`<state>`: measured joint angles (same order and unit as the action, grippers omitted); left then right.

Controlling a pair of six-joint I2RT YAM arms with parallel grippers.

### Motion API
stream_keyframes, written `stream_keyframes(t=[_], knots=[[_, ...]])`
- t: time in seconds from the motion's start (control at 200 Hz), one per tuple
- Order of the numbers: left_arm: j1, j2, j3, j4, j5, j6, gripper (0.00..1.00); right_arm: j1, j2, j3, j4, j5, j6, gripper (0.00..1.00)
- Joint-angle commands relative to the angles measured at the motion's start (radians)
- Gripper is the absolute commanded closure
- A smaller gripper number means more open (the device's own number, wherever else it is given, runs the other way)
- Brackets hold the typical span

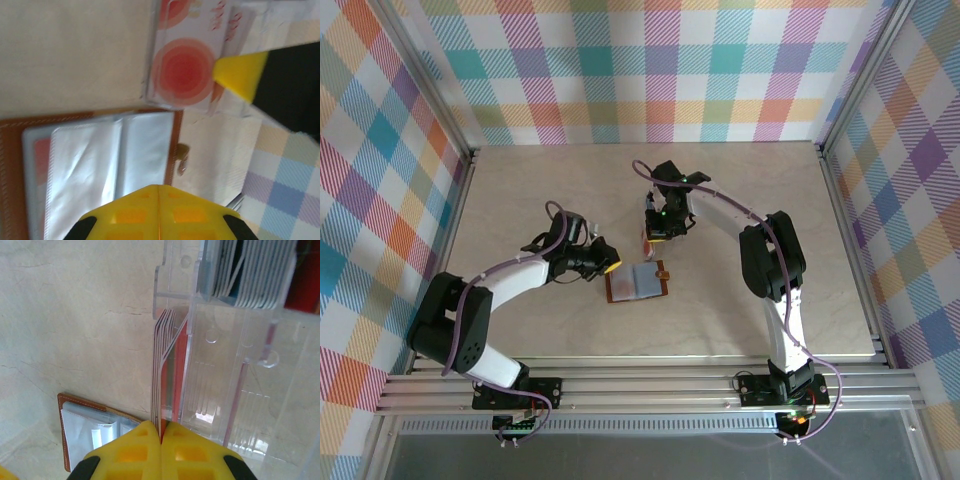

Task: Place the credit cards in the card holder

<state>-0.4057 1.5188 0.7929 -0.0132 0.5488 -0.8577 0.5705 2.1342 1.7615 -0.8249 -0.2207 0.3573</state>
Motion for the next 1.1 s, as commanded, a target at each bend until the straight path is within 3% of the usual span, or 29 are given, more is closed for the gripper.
stream_keyframes(t=[0.0,0.07,0.35,0.66,0.85,1.095], knots=[[-0.007,0.075,0.072,0.093,-0.005,-0.094,0.96,0.003,-0.045,-0.011,-0.026,-0.032,-0.021,1.00],[-0.008,0.135,0.118,0.121,0.006,-0.110,1.00,0.003,-0.047,-0.015,-0.027,-0.032,-0.024,0.99],[-0.016,0.308,0.273,0.166,0.020,-0.136,1.00,0.002,-0.051,-0.017,-0.026,-0.038,-0.024,0.96],[-0.033,0.479,0.327,0.287,0.074,-0.191,1.00,0.001,-0.056,-0.024,-0.024,-0.051,-0.024,0.92],[-0.057,0.535,0.335,0.338,0.096,-0.196,1.00,0.001,-0.056,-0.025,-0.019,-0.059,-0.026,0.91],[-0.064,0.532,0.312,0.271,0.040,-0.157,1.00,-0.002,-0.077,-0.030,-0.013,-0.084,-0.023,0.84]])
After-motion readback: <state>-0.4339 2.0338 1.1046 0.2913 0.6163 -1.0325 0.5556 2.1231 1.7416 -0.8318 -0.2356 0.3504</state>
